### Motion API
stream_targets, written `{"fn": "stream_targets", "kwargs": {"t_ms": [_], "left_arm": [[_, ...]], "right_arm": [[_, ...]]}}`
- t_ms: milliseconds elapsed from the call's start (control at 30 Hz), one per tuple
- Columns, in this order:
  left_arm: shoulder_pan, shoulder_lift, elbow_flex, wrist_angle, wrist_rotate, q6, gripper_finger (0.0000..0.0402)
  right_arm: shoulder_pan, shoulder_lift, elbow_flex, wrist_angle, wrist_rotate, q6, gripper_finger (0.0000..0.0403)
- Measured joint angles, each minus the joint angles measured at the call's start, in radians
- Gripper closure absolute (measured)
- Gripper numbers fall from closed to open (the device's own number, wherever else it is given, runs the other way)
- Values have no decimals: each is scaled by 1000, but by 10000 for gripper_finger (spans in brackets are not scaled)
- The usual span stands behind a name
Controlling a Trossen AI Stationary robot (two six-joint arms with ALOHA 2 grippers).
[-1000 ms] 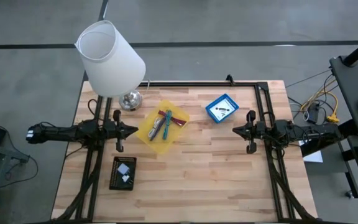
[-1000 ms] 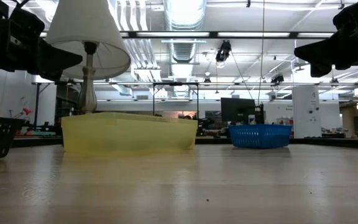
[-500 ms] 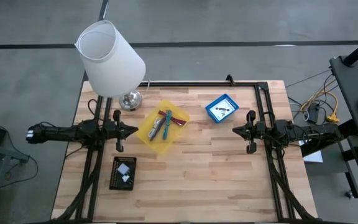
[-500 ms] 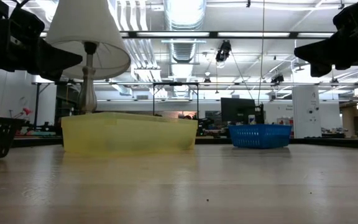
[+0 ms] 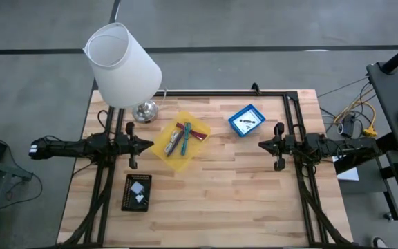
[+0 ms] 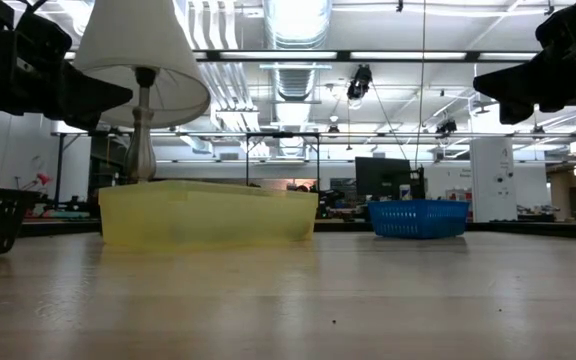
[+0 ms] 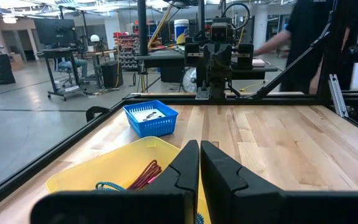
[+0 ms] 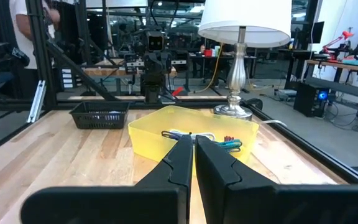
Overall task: Pick and place items into bin
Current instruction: Return to Home Position
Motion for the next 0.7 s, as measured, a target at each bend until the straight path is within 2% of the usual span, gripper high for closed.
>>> {"fn": "stream_targets", "kwargs": {"t_ms": [700], "left_arm": [[0, 0, 0, 0, 0, 0, 402]], "right_arm": [[0, 0, 0, 0, 0, -12, 394]]}}
